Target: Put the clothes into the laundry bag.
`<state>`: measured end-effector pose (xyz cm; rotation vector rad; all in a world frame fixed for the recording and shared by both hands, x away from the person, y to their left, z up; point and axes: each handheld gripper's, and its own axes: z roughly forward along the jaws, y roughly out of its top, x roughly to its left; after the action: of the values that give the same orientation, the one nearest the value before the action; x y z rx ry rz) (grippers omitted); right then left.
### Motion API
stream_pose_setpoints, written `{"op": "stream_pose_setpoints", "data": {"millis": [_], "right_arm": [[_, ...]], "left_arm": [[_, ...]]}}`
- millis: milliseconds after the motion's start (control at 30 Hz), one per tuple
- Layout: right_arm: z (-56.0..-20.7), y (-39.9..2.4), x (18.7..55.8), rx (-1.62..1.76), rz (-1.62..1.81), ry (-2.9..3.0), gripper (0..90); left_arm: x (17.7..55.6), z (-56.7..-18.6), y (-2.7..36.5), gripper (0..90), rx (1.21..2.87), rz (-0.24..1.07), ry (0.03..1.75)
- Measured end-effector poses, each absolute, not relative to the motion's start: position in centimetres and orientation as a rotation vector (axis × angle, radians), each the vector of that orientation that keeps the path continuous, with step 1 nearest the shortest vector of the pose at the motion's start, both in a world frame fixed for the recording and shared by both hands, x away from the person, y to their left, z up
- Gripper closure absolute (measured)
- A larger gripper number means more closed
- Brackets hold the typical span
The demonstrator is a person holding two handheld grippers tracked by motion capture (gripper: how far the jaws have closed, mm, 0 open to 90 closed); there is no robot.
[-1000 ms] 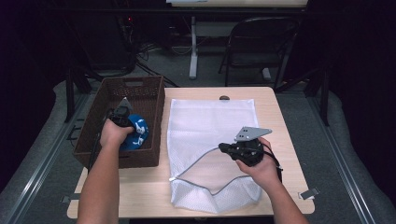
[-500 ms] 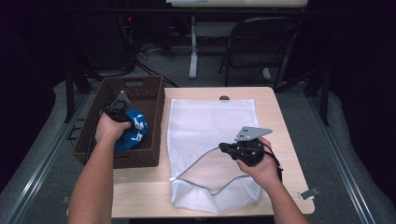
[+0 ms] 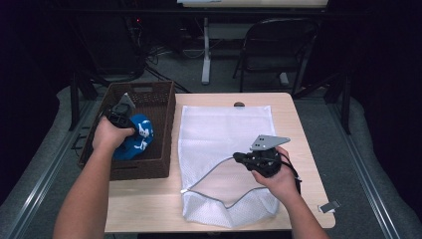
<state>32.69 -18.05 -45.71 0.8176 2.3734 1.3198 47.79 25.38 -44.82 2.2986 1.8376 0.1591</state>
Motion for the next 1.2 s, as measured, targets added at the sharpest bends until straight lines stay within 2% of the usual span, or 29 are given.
{"op": "stream_pose_setpoints", "data": {"millis": [1200], "right_arm": [[-45.8,-18.0,32.7,0.818,1.313,2.376,88.8]], "left_arm": [[44.5,-41.0,24.4,69.3,2.419,0.138,1.639]]}}
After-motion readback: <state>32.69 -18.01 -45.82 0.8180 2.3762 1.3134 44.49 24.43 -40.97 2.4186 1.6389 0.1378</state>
